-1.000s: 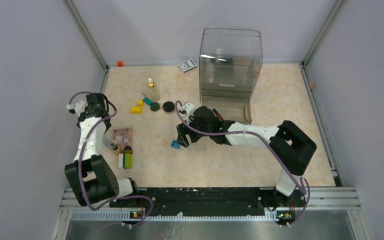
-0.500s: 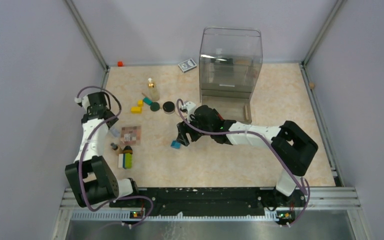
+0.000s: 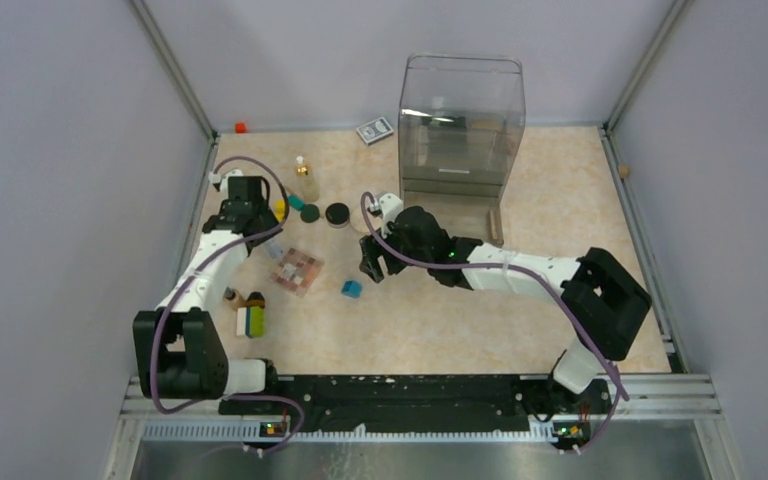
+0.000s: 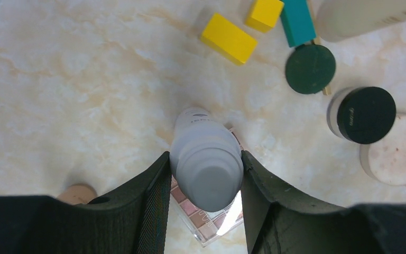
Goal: Organize the makeup
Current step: Pick up the makeup from the corner of the board, then place the makeup at the center of the board.
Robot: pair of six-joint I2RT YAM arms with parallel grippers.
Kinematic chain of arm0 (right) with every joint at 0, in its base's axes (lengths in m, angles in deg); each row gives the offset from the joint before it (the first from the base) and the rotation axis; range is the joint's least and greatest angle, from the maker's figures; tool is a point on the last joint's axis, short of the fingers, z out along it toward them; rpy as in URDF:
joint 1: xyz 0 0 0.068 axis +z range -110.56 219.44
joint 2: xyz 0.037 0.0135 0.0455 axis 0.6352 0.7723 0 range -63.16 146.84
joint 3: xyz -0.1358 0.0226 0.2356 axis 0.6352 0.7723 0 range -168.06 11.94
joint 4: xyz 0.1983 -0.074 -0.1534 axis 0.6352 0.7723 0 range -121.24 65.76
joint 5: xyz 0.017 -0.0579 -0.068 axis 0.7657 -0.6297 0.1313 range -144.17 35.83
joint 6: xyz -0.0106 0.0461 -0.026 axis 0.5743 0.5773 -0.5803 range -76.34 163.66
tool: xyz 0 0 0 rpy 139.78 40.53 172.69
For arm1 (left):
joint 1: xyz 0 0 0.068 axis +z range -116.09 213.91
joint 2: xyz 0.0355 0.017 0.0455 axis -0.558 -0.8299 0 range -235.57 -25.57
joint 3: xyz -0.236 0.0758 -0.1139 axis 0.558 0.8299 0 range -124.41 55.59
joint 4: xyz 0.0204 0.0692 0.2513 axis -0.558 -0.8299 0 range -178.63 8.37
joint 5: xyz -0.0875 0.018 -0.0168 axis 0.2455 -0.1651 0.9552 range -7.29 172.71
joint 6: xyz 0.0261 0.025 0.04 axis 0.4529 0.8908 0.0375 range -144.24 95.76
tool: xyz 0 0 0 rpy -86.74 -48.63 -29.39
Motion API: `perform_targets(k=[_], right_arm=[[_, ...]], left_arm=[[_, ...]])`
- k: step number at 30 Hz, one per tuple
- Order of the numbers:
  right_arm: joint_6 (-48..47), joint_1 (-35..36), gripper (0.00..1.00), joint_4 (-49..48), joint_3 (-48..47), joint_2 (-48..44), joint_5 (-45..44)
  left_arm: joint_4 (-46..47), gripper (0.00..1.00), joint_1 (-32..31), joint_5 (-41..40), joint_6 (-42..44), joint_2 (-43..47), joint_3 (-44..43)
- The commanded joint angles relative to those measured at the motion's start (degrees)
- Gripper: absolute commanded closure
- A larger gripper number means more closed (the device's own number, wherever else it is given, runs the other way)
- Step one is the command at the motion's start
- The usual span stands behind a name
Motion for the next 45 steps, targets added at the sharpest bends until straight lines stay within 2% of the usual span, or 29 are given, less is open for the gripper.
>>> perform_targets(k=[1, 4, 8, 11, 17, 21, 23, 28, 33, 35, 41, 45], right_arm=[[-1.2, -1.2, 0.27, -0.4, 0.4, -2.6, -3.3], [-0.8, -1.5, 0.27, -1.0, 0.9, -3.4, -3.3], [-2.9, -2.0, 0.25, 0.6, 0.2, -3.6, -8.3], [-2.9, -2.2, 0.25, 1.0, 0.4, -3.6, -7.7], [-2.6, -2.2, 0.25, 0.4, 0.8, -4.3, -6.7], [-2.7, -2.2, 0.25, 0.4, 1.0, -4.7, -7.1], [-2.7, -2.2, 0.25, 0.4, 1.0, -4.8, -7.0], [-2.5, -2.2, 0.24, 0.2, 1.4, -5.1, -6.3], [-2.3, -2.2, 0.24, -0.3, 1.7, -5.8, -5.5], [-2.2, -2.1, 0.24, -0.3, 1.8, -5.8, -5.1], [-2.2, -2.2, 0.24, -0.4, 2.0, -5.9, -4.5], [-2.1, -2.1, 0.24, -0.4, 2.0, -6.1, -4.0]], left_arm=[[-10.4, 1.00, -4.4, 5.5, -2.1, -4.1, 3.7], [-11.6, 1.00, -6.0, 5.8, -1.8, -5.9, 2.4], [-11.3, 1.00, -7.2, 4.9, -2.2, -6.7, 0.8], [-12.1, 1.00, -7.2, 4.2, -2.0, -8.4, -0.5], [-15.2, 1.00, -7.2, -6.2, -1.6, -9.4, -2.7], [-15.9, 0.98, -6.8, -8.8, -0.9, -10.3, -4.1], [-16.5, 0.91, -6.8, -9.2, -0.8, -10.6, -4.7], [-16.8, 0.53, -6.8, -9.2, -0.9, -8.8, -4.8], [-18.3, 0.42, -6.8, -9.6, -1.2, -6.5, -5.8], [-18.7, 0.35, -6.7, -9.4, -1.2, -5.7, -6.4], [-20.1, 0.26, -6.6, -8.6, -1.5, -3.5, -8.6], [-21.3, 0.16, -6.5, -8.2, -1.7, -2.7, -10.4]])
